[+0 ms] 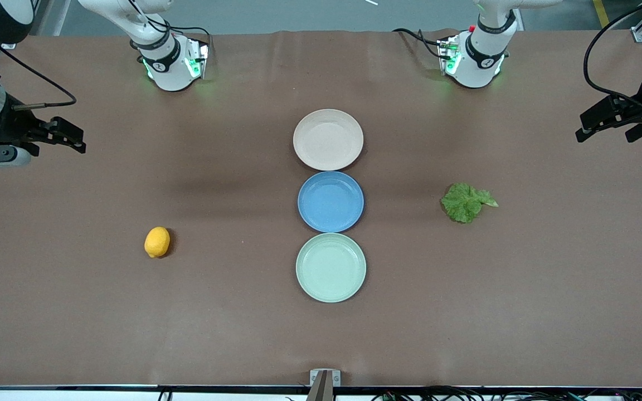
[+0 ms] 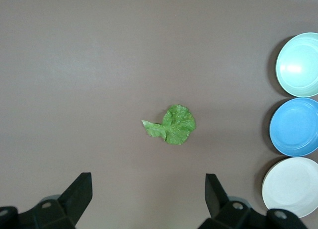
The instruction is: Pick lemon and lettuce from plates
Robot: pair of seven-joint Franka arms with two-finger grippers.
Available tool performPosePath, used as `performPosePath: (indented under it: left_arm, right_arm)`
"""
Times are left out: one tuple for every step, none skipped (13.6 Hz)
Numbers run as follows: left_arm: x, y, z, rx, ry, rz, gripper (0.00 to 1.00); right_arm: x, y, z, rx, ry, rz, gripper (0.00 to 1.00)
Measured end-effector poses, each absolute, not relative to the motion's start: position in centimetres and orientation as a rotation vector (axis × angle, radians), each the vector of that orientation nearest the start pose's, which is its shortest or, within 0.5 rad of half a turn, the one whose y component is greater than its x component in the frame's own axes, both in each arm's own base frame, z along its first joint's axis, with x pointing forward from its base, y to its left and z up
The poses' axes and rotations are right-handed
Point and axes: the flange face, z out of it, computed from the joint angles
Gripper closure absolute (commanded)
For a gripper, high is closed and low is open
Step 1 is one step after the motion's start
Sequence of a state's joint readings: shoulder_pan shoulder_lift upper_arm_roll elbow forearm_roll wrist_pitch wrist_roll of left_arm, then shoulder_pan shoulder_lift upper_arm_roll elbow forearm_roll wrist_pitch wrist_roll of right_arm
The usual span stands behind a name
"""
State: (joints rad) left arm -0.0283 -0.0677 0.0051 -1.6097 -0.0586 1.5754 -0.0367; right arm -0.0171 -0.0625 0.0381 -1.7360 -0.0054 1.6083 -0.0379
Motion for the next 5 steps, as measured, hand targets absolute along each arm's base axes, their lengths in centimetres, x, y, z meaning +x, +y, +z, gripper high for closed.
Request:
performPosePath:
  left_arm:
    - [53.36, -1.87, 64.36, -3.201, -0.020, -0.051, 0.00]
    - [53.36, -1.90, 64.36, -3.201, -0.019, -0.051, 0.00]
    - [53.36, -1.91, 64.36, -3.201, -0.019, -0.051, 0.00]
    - [53.36, -1.92, 64.36, -3.201, -0.018, -0.051, 0.00]
    - [53.36, -1.92, 64.36, -3.201, -0.018, -0.051, 0.00]
  right_arm:
    - [53.40, 1.21, 58.38, -3.146, -0.093, 0.100, 0.00]
    - [53.41, 1.34, 58.40, -3.146, -0.092, 0.097, 0.00]
    - [53.41, 1.46, 58.40, -3.145, -0.092, 0.096, 0.00]
    - [53.41, 1.51, 58.40, -3.144, -0.092, 0.096, 0.00]
    - [53.41, 1.51, 58.40, -3.144, -0.090, 0.096, 0.00]
